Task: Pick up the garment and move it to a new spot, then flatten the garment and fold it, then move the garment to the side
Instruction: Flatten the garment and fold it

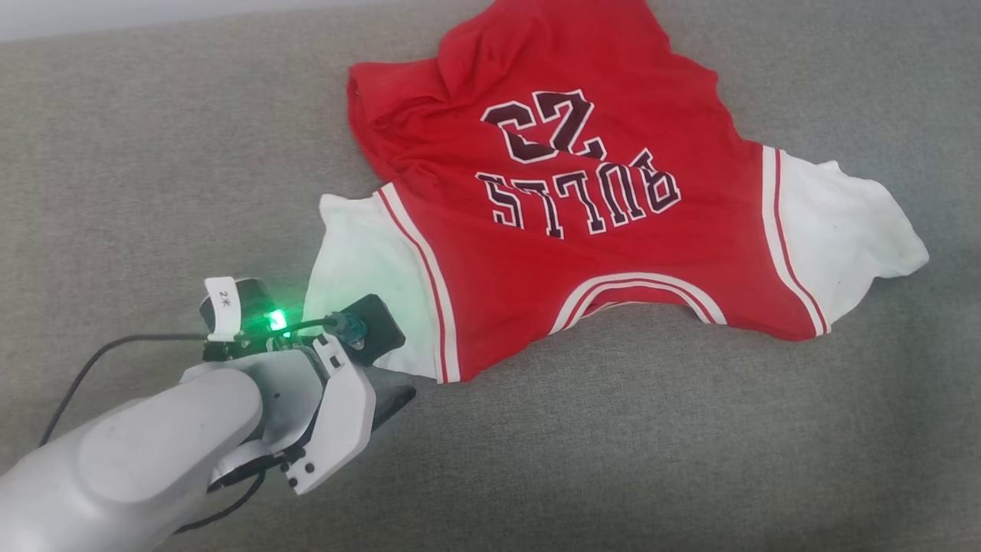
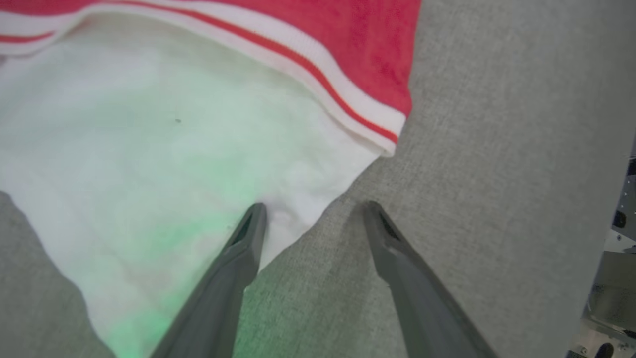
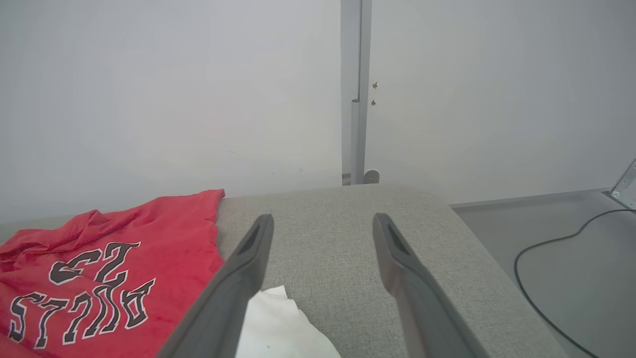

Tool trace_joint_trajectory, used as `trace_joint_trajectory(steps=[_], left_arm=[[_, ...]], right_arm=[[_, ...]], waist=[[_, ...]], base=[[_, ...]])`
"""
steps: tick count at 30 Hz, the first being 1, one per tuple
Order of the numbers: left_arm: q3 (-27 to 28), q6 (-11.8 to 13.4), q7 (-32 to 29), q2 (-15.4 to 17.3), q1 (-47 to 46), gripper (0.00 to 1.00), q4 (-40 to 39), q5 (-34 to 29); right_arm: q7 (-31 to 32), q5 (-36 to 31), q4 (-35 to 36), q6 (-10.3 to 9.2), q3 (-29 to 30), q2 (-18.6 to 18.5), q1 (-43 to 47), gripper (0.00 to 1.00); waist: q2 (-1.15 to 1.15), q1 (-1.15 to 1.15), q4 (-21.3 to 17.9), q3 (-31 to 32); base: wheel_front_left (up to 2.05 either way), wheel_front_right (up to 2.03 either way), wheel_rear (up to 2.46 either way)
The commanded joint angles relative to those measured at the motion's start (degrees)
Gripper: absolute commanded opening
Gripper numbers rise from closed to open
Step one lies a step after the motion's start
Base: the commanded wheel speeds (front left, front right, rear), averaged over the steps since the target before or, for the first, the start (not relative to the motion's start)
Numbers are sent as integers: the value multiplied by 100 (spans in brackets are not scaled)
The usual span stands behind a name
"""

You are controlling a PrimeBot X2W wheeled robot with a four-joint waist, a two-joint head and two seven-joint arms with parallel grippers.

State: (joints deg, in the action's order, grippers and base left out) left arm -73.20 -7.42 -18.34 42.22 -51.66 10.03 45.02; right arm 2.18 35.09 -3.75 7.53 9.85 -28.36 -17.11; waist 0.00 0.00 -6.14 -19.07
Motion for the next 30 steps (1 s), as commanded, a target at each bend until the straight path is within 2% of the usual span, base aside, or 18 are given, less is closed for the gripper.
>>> trace_joint_trajectory(steps=[1,9,10,11,12,13,14,21,24,30], left_arm=[[-45,-12,-63,-75,118,100,162,-71],[-85,22,-125,-224,117,100,623,-286],[-90,22,-143,-242,123,87,651,-305],[-90,22,-143,-242,123,87,651,-305],[-97,22,-182,-258,137,47,665,-325],[-102,22,-192,-271,147,18,678,-339],[-106,22,-190,-278,150,0,699,-345],[-140,13,-40,-304,141,0,715,-235],[-138,15,11,-357,77,0,702,-242],[-135,22,111,-513,-57,0,710,-274]], right_arm=[[-36,-19,19,-8,1,41,-73,100],[74,27,68,-8,-108,44,-135,100],[87,37,77,-8,-125,35,-147,100],[87,37,77,-8,-125,35,-147,100],[123,44,88,-8,-157,20,-157,100],[139,54,99,-8,-183,8,-165,100],[186,73,105,-8,-230,-15,-166,100],[907,314,129,-8,-756,-409,-84,100],[1456,462,92,-8,-941,-606,-28,100],[3014,903,68,-8,-1335,-926,106,100]], waist=[[0,0,-49,-62],[0,0,-113,-199],[0,0,-123,-214],[0,0,-123,-214],[0,0,-131,-229],[0,0,-139,-243],[0,0,-146,-256],[0,0,-146,-374],[0,0,-91,-450],[0,0,76,-620]], base=[[0,0,0],[0,0,0],[0,0,0],[0,0,0],[0,0,0],[0,0,0],[0,0,0],[0,0,0],[0,0,0],[0,0,0]])
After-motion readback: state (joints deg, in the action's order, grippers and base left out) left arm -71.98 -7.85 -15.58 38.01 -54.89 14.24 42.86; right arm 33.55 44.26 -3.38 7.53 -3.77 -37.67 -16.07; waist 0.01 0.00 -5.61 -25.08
